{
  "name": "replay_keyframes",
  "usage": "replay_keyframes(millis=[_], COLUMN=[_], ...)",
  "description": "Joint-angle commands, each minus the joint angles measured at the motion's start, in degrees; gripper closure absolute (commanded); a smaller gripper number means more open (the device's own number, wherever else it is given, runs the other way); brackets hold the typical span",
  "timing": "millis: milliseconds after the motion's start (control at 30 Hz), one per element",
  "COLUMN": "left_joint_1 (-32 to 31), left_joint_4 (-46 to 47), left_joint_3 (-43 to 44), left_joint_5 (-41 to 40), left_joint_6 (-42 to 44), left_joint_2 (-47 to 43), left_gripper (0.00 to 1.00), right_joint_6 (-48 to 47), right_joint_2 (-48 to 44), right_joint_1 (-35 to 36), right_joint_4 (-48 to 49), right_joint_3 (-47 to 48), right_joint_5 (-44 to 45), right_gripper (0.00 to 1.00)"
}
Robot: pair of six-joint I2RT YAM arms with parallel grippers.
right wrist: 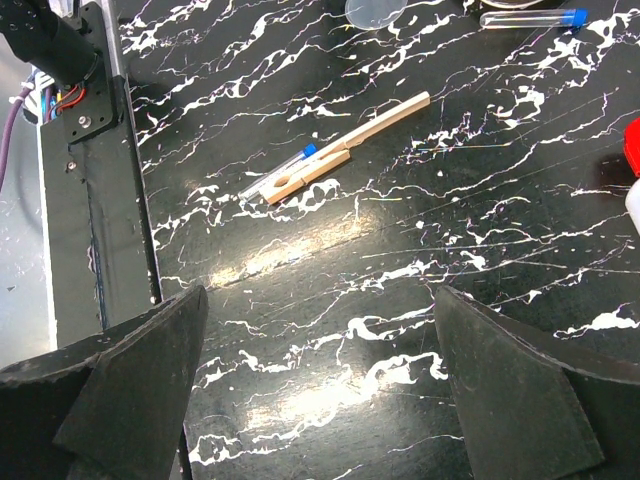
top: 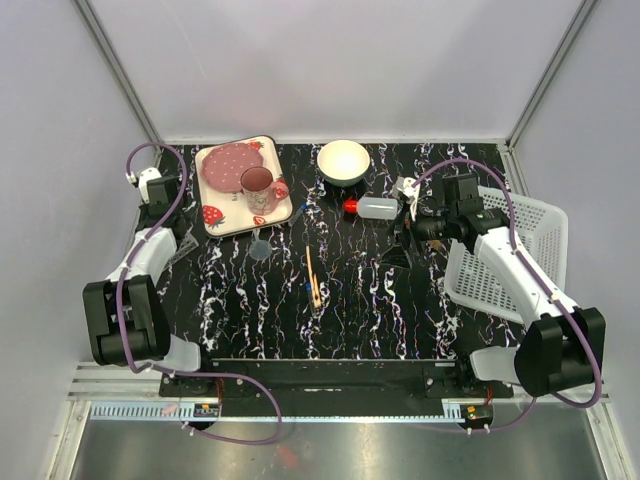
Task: Organize the chemistry lab equipment
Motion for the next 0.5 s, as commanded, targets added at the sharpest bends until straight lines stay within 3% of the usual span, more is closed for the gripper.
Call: replay_keyframes(millis=[0,467], left_joint_1=[0.39,0.39], left_joint_4=[4.42,4.87], left_joint_3=[2.22,1.7], left_joint_5=[1.59,2.64], left_joint_6=[-0.39,-2.24], left_joint_2=[1.24,4.66], left_gripper=[0.97,0.97], right_joint_6=[-1.3,-1.66], right_joint_2=[0.6,1.66], right_joint_1=[-0.36,-0.36], right_joint_4=[0.47,0.03], right_joint_3=[0.13,0.22], right_joint_5=[-0.38,-0.03], right_gripper=[0.0,0.0])
